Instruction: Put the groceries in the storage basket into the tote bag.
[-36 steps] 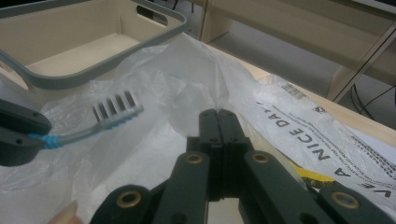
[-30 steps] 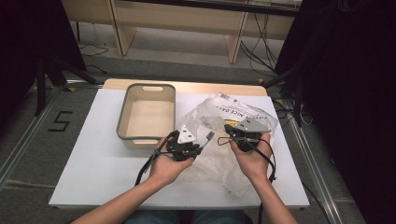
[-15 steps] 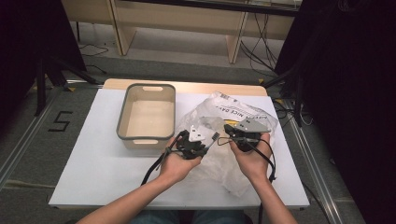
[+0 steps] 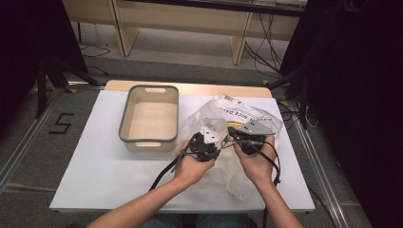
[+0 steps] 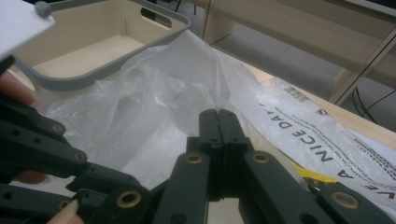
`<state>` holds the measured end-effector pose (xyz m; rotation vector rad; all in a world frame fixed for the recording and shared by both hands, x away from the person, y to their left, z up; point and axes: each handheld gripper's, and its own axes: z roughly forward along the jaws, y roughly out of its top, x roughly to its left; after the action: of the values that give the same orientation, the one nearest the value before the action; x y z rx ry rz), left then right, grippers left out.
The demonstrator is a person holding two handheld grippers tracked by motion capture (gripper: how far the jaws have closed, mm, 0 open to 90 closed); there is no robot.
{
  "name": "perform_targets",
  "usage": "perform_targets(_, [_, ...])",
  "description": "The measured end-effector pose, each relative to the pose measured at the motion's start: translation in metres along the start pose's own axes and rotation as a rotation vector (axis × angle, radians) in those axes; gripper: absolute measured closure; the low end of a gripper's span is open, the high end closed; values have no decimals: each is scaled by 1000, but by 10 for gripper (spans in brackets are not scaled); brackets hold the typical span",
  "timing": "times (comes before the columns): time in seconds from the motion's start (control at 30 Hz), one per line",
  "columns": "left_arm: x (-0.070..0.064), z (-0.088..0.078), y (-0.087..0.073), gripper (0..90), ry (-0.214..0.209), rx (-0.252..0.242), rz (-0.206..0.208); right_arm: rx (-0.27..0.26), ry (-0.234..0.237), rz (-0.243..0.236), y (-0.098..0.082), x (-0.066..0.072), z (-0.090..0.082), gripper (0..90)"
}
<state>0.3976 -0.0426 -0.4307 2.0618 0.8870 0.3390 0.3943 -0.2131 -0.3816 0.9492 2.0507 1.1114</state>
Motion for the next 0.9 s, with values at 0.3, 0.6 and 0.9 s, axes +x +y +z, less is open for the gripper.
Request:
perform_targets(0.3, [3, 14, 1, 799, 27, -25, -6, 1, 5, 5, 0, 0, 0, 900])
perform_targets(0.6, [0, 22, 7, 798, 47, -33, -16, 3, 9, 8, -1, 1, 1, 900])
perform_targets(0.9, [-2, 29, 12, 798, 82, -68, -1, 6, 11, 12, -2, 0, 2, 900])
